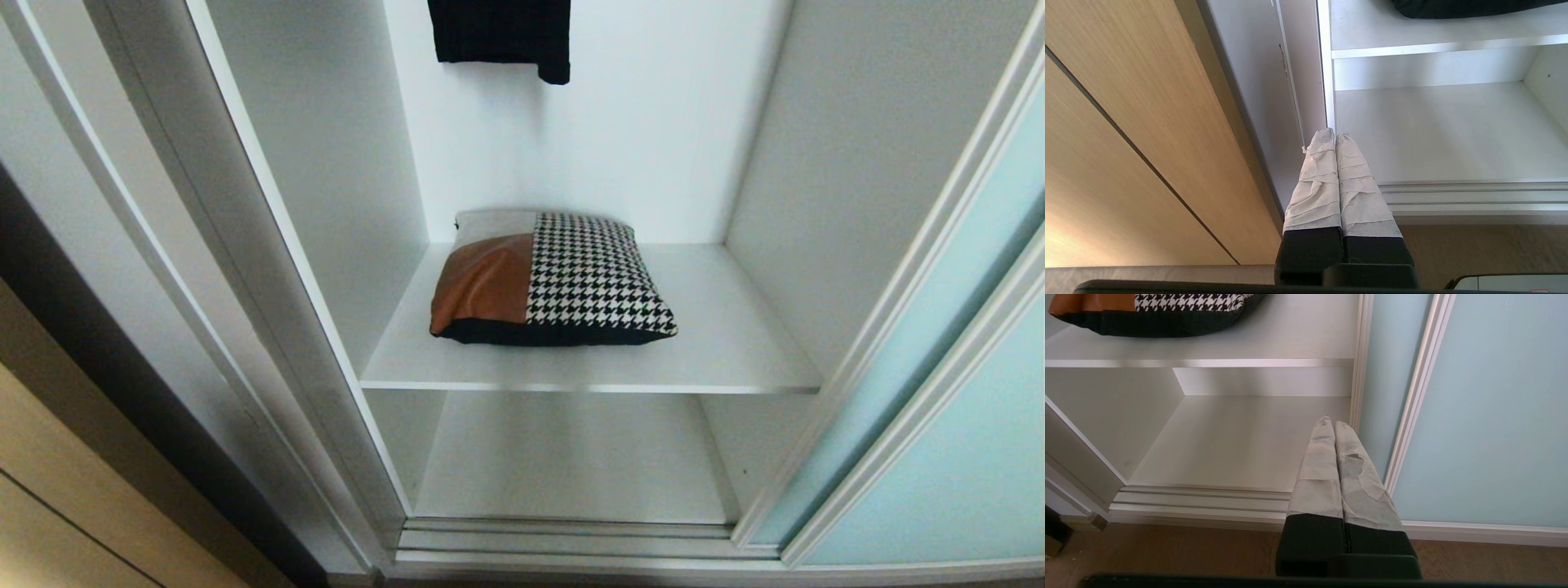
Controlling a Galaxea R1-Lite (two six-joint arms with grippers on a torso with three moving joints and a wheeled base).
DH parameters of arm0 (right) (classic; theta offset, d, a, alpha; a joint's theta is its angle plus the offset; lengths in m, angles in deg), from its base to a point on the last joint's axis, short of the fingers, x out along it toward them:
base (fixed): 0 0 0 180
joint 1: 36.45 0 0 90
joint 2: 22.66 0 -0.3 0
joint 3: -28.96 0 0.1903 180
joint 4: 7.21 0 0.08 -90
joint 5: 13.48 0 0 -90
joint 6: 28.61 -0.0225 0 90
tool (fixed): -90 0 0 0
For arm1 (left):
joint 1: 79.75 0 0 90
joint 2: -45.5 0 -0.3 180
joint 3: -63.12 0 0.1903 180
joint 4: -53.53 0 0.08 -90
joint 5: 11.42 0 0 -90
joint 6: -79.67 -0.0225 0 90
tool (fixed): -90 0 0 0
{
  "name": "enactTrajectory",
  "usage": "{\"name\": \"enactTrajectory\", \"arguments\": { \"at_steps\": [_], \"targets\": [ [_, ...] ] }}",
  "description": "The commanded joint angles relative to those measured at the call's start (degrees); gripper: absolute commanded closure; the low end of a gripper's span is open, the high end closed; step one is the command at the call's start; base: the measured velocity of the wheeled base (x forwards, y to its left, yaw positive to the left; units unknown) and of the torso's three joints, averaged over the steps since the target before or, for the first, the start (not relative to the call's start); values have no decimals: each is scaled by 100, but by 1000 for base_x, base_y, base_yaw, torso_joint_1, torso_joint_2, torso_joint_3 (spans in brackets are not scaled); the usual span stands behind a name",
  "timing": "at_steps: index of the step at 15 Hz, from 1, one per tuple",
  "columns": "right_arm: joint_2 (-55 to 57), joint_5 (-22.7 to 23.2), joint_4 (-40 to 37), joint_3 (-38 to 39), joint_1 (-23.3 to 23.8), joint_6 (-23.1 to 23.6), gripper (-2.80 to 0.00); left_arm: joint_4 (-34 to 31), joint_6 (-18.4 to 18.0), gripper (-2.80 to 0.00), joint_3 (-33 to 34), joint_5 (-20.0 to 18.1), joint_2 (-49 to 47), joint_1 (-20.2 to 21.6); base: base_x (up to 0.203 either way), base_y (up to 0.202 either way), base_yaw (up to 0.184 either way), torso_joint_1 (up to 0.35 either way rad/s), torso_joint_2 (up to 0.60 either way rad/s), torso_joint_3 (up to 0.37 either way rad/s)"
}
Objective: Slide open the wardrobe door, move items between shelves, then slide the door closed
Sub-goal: Close the door
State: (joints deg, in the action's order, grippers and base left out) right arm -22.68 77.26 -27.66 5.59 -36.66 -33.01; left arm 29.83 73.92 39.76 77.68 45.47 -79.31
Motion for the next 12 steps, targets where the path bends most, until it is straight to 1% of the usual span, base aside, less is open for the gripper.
{"name": "enactTrajectory", "arguments": {
  "at_steps": [1, 7, 8, 12],
  "targets": [
    [-15, 5, -2, 9, -6, 18, 0, -11, -5, 0, 0, 2, 11, 0, 0, 0, 0, 0, 0, 0],
    [-15, 2, 16, 9, -6, 71, 0, -11, 13, 0, 9, 2, 11, 5, 0, 0, 0, 0, 0, 0],
    [-15, 5, 16, 9, -6, 62, 0, -11, 13, 0, 9, 2, 11, 3, -92, 0, 2, 9, 5, -1],
    [-15, 5, 16, 9, 3, 49, 0, -11, 25, 0, 9, 2, 11, 4, -192, 0, 0, -1, 2, 3]
  ]
}}
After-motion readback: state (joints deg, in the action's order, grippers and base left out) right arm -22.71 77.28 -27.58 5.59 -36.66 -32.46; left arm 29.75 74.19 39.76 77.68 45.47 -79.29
